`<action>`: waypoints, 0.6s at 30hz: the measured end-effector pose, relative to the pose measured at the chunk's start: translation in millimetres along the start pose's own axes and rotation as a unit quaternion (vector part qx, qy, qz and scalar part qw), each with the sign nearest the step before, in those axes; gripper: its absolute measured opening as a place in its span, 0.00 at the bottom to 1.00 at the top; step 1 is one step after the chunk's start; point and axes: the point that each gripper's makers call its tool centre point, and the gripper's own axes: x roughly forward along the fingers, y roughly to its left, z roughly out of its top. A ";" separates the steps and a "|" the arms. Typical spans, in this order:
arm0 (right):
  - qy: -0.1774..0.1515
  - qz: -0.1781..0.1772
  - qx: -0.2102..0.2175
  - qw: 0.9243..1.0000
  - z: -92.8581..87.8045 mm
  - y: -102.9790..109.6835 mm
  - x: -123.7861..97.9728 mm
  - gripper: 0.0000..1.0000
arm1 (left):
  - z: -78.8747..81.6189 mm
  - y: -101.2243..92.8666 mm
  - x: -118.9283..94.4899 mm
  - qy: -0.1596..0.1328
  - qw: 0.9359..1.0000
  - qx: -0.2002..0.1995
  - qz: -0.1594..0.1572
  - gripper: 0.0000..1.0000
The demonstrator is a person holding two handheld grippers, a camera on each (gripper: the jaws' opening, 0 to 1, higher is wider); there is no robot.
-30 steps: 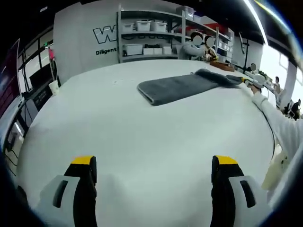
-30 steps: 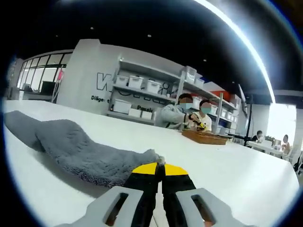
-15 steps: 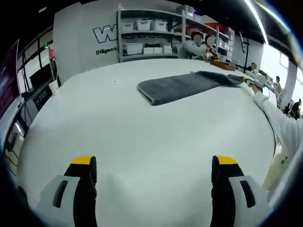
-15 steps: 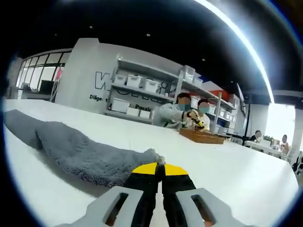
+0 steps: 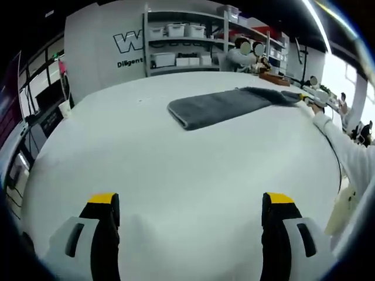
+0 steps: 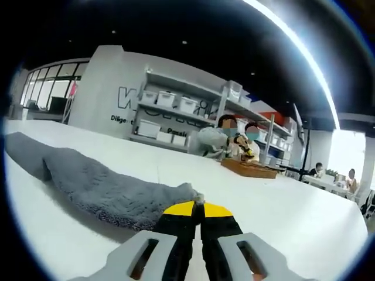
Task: Open the folded towel by lifting each exposed corner and separating the folded layers until the towel lies flat within the target outline without major curled edges
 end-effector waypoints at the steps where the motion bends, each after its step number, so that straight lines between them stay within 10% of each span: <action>1: 0.001 -0.001 -0.002 1.000 -0.6 -0.5 0.2 0.00 | 0.1 -0.1 0.2 0.000 1.000 0.000 0.000 0.99; 18: 0.032 -0.014 0.006 0.999 -15.0 -10.7 -4.6 0.08 | 3.5 -1.6 -2.5 -0.008 1.000 -0.001 -0.005 0.99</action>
